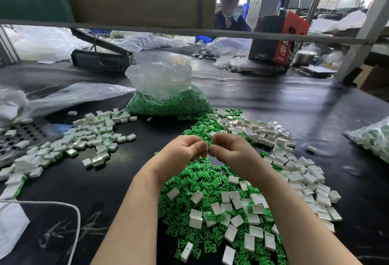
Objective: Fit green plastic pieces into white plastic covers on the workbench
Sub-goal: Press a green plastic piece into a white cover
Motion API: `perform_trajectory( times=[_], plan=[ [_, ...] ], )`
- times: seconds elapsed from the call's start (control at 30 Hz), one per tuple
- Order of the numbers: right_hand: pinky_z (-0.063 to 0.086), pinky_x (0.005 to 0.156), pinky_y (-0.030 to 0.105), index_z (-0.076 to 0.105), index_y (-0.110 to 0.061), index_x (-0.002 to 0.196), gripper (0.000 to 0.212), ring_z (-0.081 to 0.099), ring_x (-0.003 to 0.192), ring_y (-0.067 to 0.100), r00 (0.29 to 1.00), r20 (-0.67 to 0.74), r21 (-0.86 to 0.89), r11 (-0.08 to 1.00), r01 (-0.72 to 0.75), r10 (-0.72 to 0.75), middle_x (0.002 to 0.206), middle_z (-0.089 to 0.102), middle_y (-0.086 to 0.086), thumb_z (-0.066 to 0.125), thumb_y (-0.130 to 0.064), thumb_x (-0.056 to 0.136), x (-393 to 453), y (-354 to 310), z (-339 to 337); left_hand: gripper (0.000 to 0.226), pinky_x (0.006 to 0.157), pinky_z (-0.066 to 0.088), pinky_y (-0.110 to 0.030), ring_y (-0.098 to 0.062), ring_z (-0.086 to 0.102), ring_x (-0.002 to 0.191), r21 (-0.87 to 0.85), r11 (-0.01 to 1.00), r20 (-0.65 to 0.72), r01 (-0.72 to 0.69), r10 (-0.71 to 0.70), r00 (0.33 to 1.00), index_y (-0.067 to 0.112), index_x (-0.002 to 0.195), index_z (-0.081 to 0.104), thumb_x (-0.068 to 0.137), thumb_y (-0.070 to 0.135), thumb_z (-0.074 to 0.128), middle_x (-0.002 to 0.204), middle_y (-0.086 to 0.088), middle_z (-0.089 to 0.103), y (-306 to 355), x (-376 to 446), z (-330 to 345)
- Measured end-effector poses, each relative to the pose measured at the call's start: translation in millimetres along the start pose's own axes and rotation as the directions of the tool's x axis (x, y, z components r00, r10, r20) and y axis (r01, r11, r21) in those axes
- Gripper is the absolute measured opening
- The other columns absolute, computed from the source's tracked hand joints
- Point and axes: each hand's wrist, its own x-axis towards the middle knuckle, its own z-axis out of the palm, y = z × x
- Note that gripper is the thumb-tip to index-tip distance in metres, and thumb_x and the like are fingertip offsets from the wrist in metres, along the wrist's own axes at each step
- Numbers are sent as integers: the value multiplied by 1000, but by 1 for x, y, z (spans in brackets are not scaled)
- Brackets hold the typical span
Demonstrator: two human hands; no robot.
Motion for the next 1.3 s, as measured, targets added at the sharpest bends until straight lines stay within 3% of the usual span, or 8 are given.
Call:
perform_trajectory(
  times=[0.17,0.27,0.43,0.57,0.73,0.93,1.1,1.3],
  plan=[
    [36,65,43,55,-13,79,25,43,67,21,999,26,33,999,-34,33,76,53,16,47,-17,101,-1,-2,1,26,65,35,-24,-12,43,67,-32,999,3,0,0,1000,11,79,62,101,17,50,72,-3,53,-1,1,1],
    [40,70,43,56,-3,84,25,45,71,23,997,54,30,998,-50,49,79,54,16,47,-18,102,-3,-3,-1,26,59,37,-14,-5,43,61,-59,998,24,-11,13,1000,15,77,62,101,16,50,66,9,57,-2,1,-1],
    [38,63,25,51,-7,78,27,43,65,11,992,118,48,997,-58,52,70,47,3,44,-14,103,-6,-7,-2,23,59,38,-10,-1,47,63,-75,997,51,-10,14,999,15,79,63,100,16,52,66,10,56,-4,2,-2],
    [35,61,22,50,1,82,23,38,64,11,989,144,96,994,-43,29,68,42,2,44,-10,102,-9,-9,-4,23,62,41,-9,2,52,65,-73,997,78,-16,22,997,15,79,62,100,13,51,66,12,56,-2,1,0],
    [32,64,30,50,1,79,26,37,65,14,986,168,41,999,-3,-4,68,41,2,46,-10,102,-10,-9,-7,20,80,45,-24,-9,52,78,-13,1000,104,-24,26,994,12,83,62,99,13,52,74,4,56,-2,1,-2],
    [34,63,31,52,3,77,27,39,64,12,981,192,-68,997,47,-34,66,43,1,47,-10,101,-9,-9,-9,27,82,45,-47,-17,48,78,111,993,116,-31,18,993,7,83,61,87,34,55,76,-2,55,-2,0,-4],
    [33,58,22,53,3,78,27,38,59,6,983,180,-74,996,52,-38,62,44,-8,48,-10,101,-9,-7,-7,27,75,37,-39,-19,44,76,160,986,102,-50,34,994,11,81,61,83,37,53,76,-7,52,-3,1,-4],
    [34,59,23,53,5,82,26,39,61,7,984,174,-66,997,45,-33,64,45,-6,47,-12,101,-8,-4,-6,28,71,35,-36,-18,43,71,172,983,95,-69,53,994,10,80,61,84,36,52,73,-3,52,-3,2,-6]
  ],
)
